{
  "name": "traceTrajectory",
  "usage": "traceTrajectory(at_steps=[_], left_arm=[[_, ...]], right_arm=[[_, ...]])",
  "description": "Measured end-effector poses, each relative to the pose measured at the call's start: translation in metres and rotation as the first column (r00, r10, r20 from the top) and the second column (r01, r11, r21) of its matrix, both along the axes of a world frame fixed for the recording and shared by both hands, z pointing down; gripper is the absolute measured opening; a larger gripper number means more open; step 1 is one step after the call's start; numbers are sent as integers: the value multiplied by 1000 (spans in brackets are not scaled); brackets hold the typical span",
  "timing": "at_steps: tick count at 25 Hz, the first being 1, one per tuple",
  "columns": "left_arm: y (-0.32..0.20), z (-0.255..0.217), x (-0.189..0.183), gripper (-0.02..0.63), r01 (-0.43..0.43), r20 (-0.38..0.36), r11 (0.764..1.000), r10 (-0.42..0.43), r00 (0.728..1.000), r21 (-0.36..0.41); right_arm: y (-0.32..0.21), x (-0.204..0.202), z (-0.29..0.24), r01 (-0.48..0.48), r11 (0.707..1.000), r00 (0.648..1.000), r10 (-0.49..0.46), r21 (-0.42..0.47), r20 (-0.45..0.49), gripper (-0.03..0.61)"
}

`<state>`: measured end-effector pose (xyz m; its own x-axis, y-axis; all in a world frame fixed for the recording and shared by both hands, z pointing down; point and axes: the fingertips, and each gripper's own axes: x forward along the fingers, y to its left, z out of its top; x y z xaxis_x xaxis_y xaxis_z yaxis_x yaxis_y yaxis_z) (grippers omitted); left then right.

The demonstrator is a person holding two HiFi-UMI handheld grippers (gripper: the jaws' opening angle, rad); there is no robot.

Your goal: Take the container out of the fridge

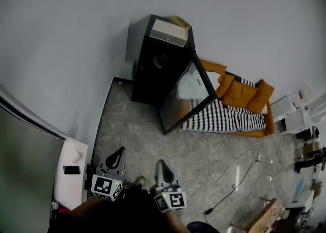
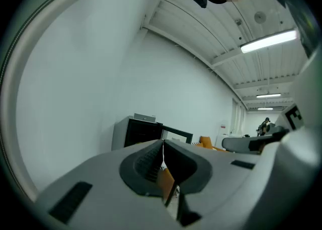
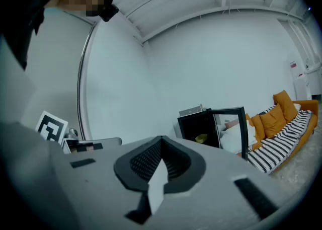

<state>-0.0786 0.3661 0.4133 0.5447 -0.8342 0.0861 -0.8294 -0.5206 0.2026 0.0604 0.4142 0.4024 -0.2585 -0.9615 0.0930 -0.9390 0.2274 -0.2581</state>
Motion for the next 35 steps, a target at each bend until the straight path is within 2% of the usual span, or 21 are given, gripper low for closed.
traceTrajectory(at_steps=[9, 15, 20, 25, 29, 35], left_arm=[[-1, -11, -10, 6, 0, 14, 1000, 0, 1000, -10], [-7, -10, -27, 6, -4, 11, 1000, 4, 1000, -8], [-15, -8, -45, 6, -27, 5, 1000, 27, 1000, 2], [-23, -13, -67, 6, -51, -2, 999, 51, 999, 2], [-35, -18, -83, 6, -59, -7, 998, 59, 998, 4], [-46, -14, -89, 6, -52, -17, 999, 52, 998, 2]], right_arm=[[-5, -12, -13, -6, 999, 998, 3, 41, 69, 0], [-11, -26, -5, -17, 1000, 998, 17, 7, 54, 0], [-21, -48, -12, -25, 999, 998, 22, 45, 56, 0], [-29, -70, -7, -59, 998, 997, 58, 23, 57, 0], [-39, -80, -3, -77, 997, 997, 77, 19, 23, 0], [-54, -88, -5, -68, 997, 997, 68, 22, 21, 0]])
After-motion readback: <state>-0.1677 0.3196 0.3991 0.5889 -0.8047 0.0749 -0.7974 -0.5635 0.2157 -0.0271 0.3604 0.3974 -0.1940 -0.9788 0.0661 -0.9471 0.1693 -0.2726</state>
